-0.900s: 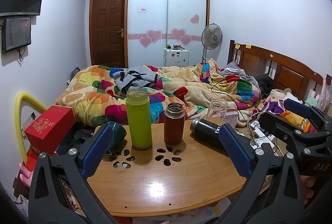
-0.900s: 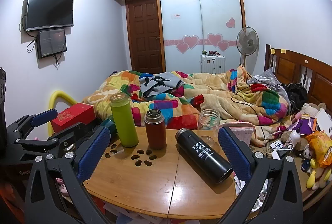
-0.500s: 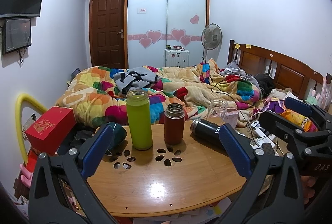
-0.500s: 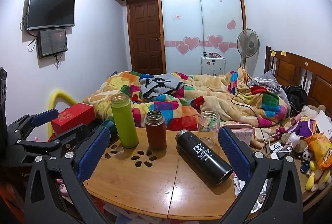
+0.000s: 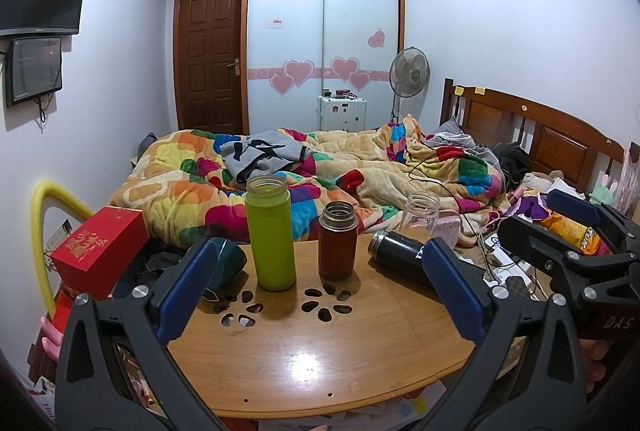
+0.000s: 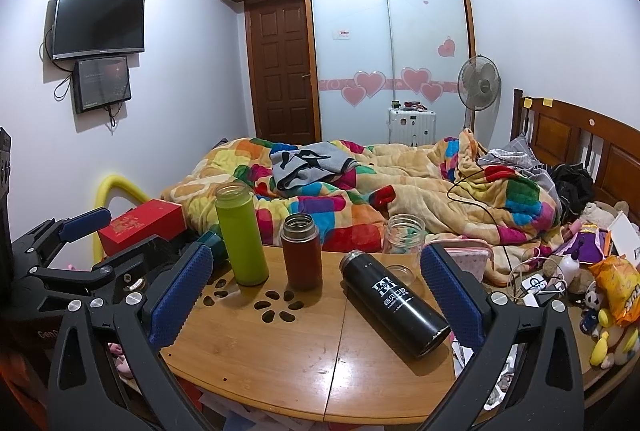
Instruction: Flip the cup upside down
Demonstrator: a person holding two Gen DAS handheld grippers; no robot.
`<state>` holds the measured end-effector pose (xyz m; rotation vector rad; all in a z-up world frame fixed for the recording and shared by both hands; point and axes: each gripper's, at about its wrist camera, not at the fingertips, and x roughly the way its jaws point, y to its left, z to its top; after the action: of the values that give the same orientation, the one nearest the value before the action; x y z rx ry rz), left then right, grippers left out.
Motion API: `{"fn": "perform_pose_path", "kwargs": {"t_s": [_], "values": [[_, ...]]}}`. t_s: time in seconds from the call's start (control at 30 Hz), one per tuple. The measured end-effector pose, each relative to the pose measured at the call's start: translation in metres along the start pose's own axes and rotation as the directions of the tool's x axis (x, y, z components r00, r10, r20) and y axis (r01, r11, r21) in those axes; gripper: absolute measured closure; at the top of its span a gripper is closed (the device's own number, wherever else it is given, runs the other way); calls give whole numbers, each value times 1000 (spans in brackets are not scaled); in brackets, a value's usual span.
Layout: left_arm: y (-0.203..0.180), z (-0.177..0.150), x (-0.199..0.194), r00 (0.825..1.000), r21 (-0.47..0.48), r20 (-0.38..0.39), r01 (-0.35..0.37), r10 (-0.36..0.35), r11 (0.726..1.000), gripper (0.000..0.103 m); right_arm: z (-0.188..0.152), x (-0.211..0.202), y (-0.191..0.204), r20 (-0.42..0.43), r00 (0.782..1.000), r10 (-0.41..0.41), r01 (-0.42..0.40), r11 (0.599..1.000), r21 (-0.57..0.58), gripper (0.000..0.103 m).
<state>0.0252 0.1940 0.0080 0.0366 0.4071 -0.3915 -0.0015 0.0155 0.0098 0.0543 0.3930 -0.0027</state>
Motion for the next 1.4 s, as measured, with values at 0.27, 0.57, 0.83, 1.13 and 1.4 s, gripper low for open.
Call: {"fn": "perform_pose_path", "kwargs": {"t_s": [0.27,0.57,0.83,1.13,1.4], "values": [[0,1,1,1000,5,-1,5,-5,1000,0,0,0,1,1,1000,1,-1,1000,-3,0],[-4,-4,25,999,23,-35,22,-21,999,0,-14,37,-28,-51,998,-48,47,999,-19,0],[-12,-18,68,990,14,-123,67,-65,998,0,-49,110,-96,-233,970,-72,83,996,37,0],[-23,-38,110,976,18,-209,70,-65,997,0,-91,173,-144,-403,915,33,-13,999,52,0],[-26,-52,127,963,12,-261,67,-61,998,0,-112,187,-142,-489,868,87,-95,995,9,22]]}}
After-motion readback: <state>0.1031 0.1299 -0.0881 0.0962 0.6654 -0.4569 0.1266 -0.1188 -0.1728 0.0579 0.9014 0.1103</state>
